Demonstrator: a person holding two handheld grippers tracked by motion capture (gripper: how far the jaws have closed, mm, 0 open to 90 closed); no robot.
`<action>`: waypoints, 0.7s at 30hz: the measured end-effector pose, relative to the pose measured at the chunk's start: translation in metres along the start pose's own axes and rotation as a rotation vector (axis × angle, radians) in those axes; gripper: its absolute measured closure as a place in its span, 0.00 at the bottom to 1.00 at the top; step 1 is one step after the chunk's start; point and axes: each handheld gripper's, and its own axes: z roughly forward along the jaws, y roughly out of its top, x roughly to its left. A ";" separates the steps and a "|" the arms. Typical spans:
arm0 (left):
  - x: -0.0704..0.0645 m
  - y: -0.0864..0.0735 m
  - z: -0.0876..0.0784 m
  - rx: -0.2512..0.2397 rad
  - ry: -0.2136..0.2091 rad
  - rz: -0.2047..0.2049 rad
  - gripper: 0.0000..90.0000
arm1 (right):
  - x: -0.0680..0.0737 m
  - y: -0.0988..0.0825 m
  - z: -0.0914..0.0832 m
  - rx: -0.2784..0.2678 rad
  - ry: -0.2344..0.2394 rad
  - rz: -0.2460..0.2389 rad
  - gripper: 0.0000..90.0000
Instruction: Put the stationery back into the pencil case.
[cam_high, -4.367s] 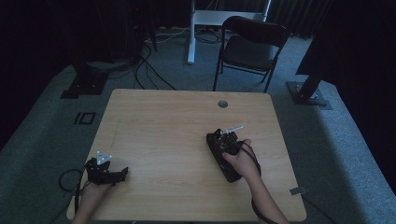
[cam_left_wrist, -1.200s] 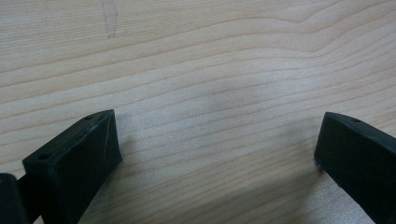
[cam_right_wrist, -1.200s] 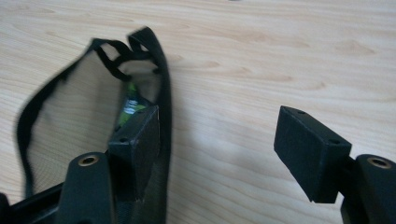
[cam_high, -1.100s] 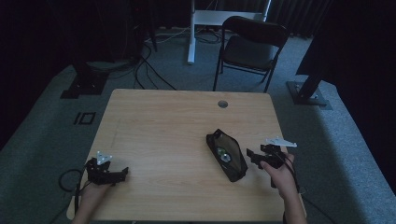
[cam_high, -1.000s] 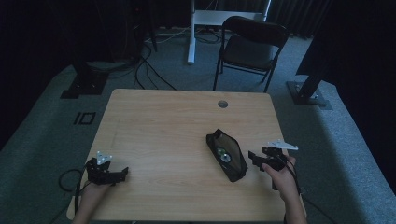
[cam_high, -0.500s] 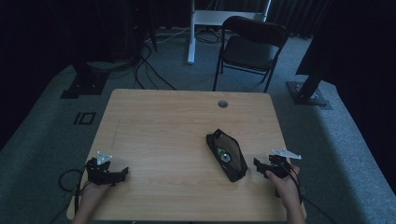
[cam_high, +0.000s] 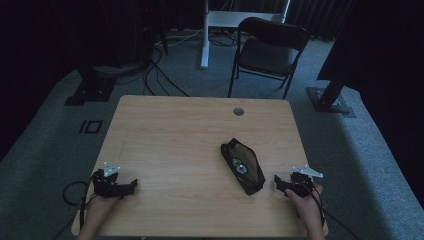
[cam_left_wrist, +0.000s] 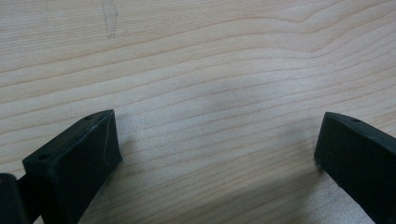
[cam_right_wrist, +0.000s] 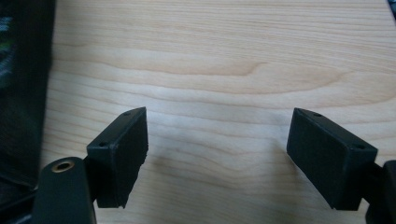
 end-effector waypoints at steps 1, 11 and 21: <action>0.000 0.000 0.000 0.000 0.000 0.000 0.00 | 0.000 0.000 0.000 0.000 0.000 0.000 0.22; 0.000 0.000 0.000 0.000 0.000 0.000 0.00 | 0.005 -0.008 -0.002 0.010 -0.042 -0.033 0.19; 0.000 0.000 0.000 0.000 0.000 0.000 0.00 | 0.006 -0.009 -0.002 0.013 -0.051 -0.021 0.18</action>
